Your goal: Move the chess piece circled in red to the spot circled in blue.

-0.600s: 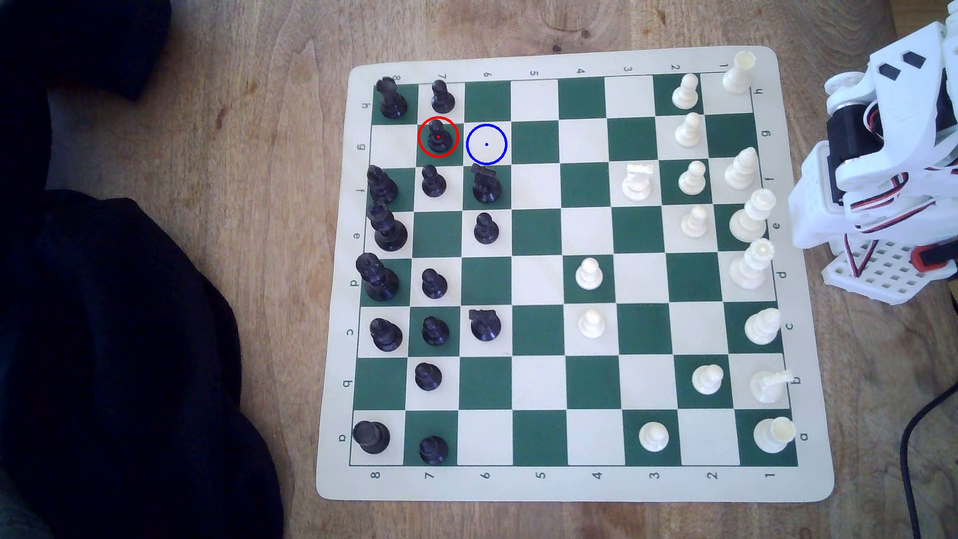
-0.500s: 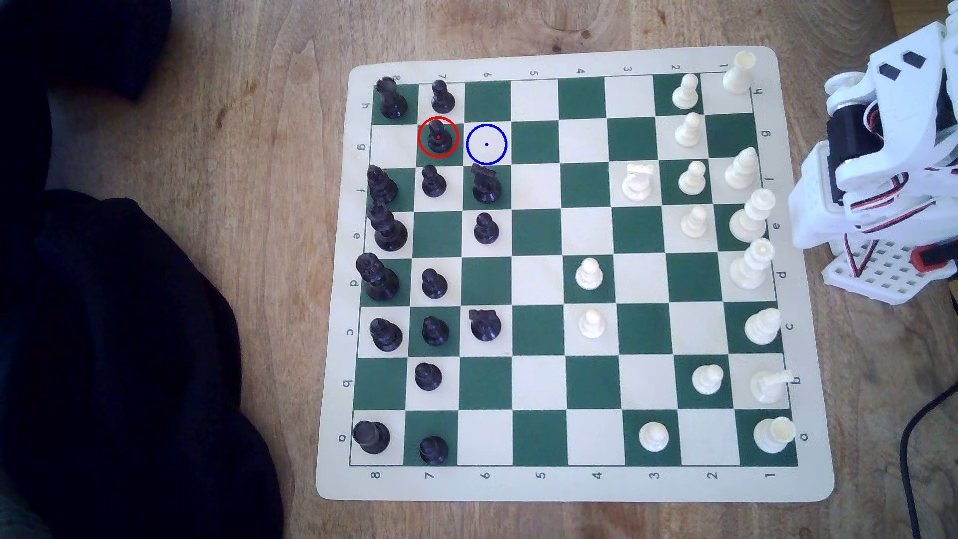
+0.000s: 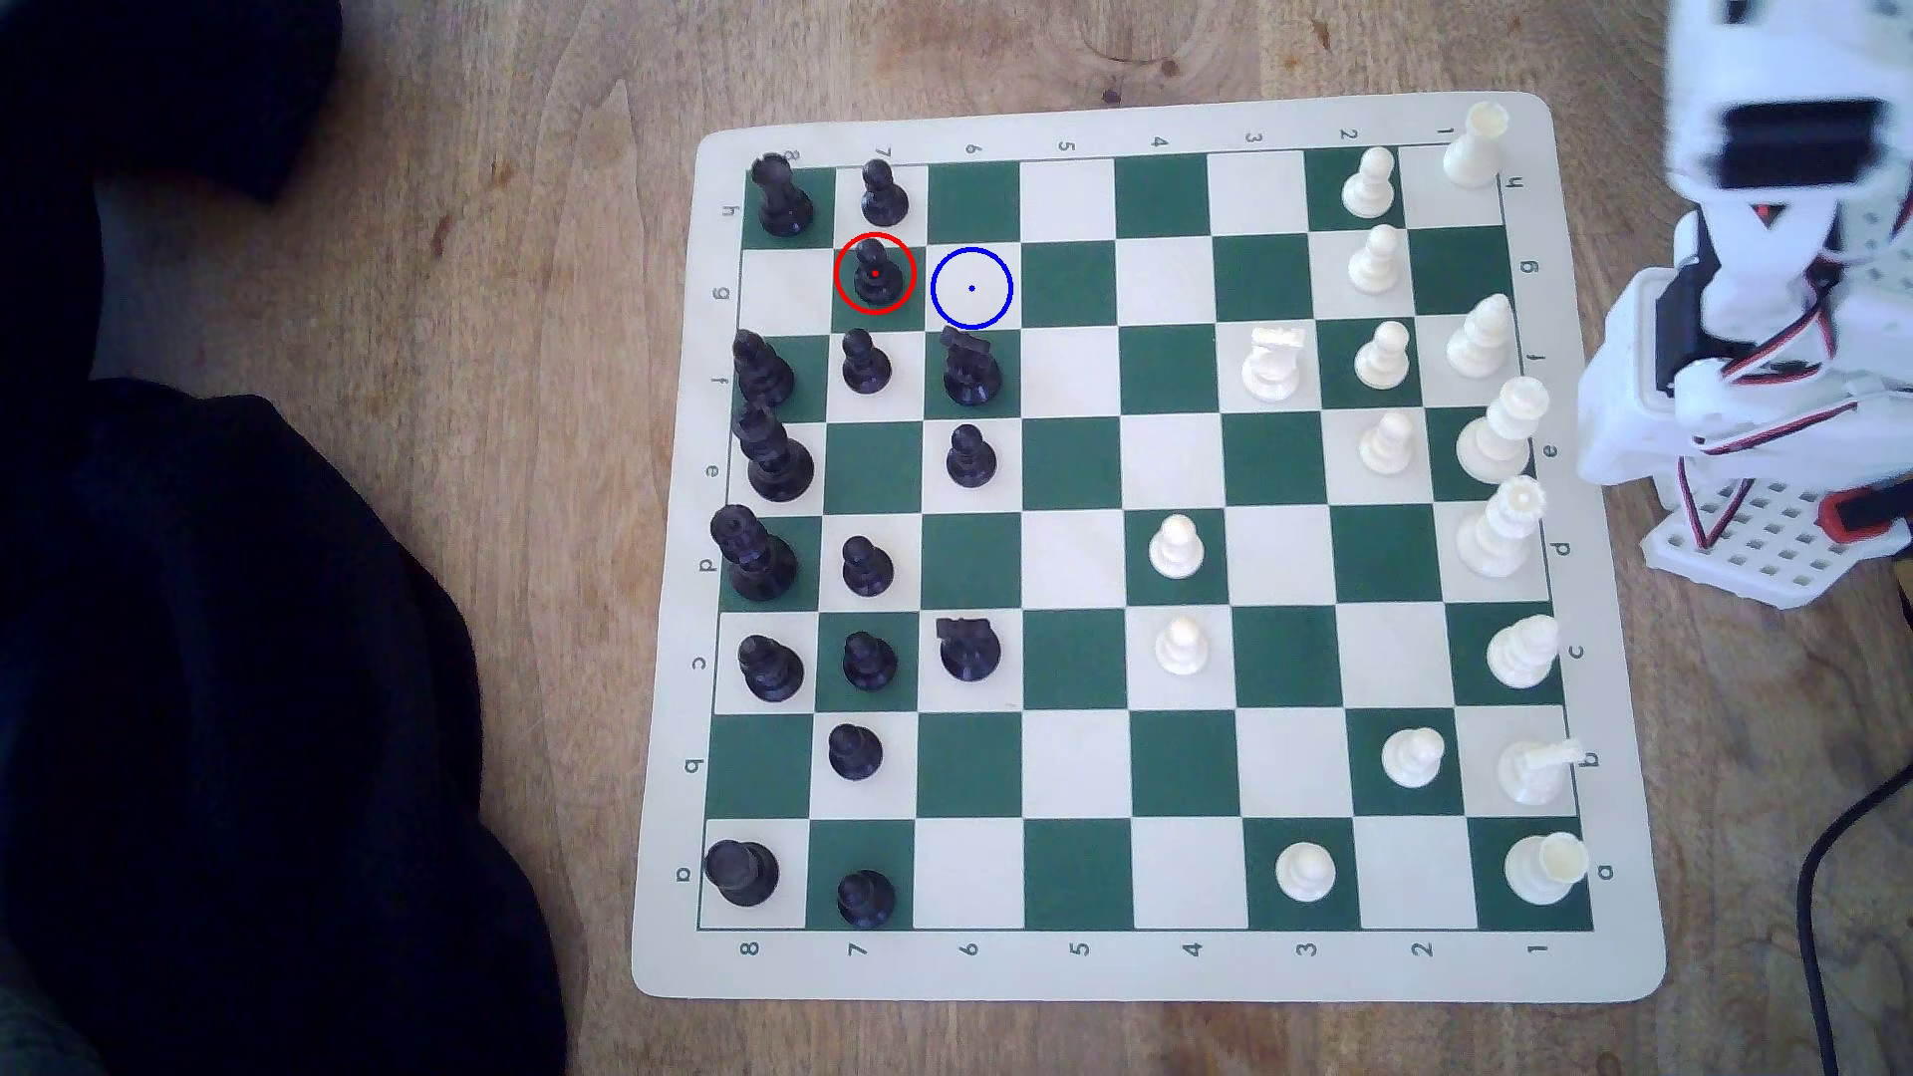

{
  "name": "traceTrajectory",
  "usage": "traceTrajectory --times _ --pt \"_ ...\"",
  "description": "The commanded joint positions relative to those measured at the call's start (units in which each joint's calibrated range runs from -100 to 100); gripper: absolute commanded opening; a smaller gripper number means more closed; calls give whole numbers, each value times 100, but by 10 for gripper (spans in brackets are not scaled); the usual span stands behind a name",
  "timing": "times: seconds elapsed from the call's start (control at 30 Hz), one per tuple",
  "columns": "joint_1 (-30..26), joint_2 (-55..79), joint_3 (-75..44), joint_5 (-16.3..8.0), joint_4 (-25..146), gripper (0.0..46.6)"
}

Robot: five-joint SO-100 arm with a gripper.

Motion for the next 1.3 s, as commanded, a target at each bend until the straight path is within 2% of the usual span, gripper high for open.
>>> traceTrajectory --times 0.0,0.07,0.17,0.23,0.3,0.37,0.47,0.5,0.57,0.7,0.9,1.07,1.2,1.27 --pt "101 5 -892 -10 2003 2" --pt "227 5 -1119 -20 2913 2" --pt "242 5 -1146 -24 3183 2" --pt "258 39 -1364 -24 4018 36" --pt "297 141 -1518 -24 4632 50" --pt "328 701 -2062 -24 5722 44" --pt "352 1126 -2443 -34 6336 36" --pt "399 1296 -2588 -39 6680 67" --pt "406 1440 -2697 -44 6836 112" --pt "446 2119 -3141 29 7089 147" --pt "532 3596 -3957 -59 7360 161" --pt "672 4802 -4637 -103 7687 154" --pt "688 5583 -5117 -225 7900 154" --pt "805 6245 -5770 -327 8187 154"
